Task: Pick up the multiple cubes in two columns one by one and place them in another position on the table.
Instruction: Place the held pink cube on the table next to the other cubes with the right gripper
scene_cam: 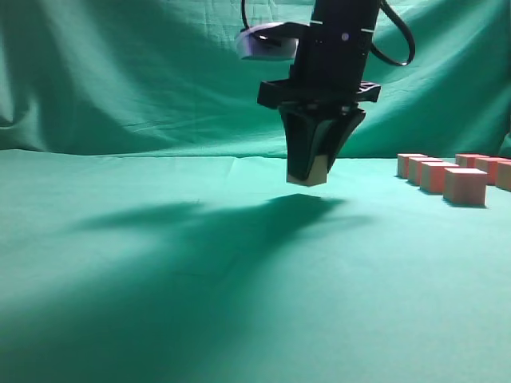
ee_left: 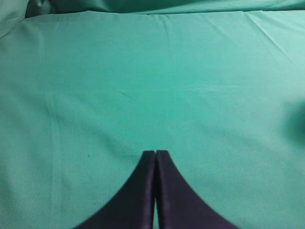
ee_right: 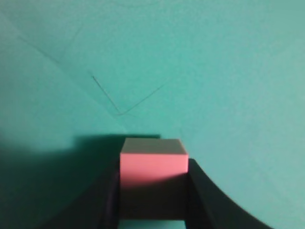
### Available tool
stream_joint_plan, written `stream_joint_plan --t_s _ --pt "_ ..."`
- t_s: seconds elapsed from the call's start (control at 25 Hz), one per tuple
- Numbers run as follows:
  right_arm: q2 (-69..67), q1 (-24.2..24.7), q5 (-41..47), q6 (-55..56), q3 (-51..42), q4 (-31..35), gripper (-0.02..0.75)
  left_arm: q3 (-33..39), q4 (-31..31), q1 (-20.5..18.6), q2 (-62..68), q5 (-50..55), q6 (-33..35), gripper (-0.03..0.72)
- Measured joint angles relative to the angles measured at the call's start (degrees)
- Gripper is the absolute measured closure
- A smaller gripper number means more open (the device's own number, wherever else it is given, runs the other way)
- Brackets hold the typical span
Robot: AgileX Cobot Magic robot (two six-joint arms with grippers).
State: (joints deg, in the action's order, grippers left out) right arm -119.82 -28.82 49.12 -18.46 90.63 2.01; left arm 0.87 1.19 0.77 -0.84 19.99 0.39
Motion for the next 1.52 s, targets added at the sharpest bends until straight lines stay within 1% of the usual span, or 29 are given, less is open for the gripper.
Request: stream_joint_plan --t_s 0.4,0.72,1.2,1.48,1.52 --pt "-1.15 0.00 0.37 1.04 0.00 -0.37 0.465 0.00 0.00 0.00 0.00 0.00 0.00 0.688" --pt "-1.15 0.00 0.37 1.96 0.00 -2.25 0.465 0.00 0.00 0.00 0.00 0.00 0.00 0.688" --pt "-1.75 0.00 0.72 4.06 0.04 -2.31 0.465 0.00 0.00 0.00 0.00 0.00 0.00 0.688" --pt "-2.21 0.00 0.78 5.29 0.13 -2.31 0.178 0.00 0.00 0.00 0.00 0.00 0.00 0.688" --pt "-2.21 0.00 0.78 5.43 0.17 -2.31 0.158 0.00 0.00 0.00 0.00 0.00 0.00 0.688"
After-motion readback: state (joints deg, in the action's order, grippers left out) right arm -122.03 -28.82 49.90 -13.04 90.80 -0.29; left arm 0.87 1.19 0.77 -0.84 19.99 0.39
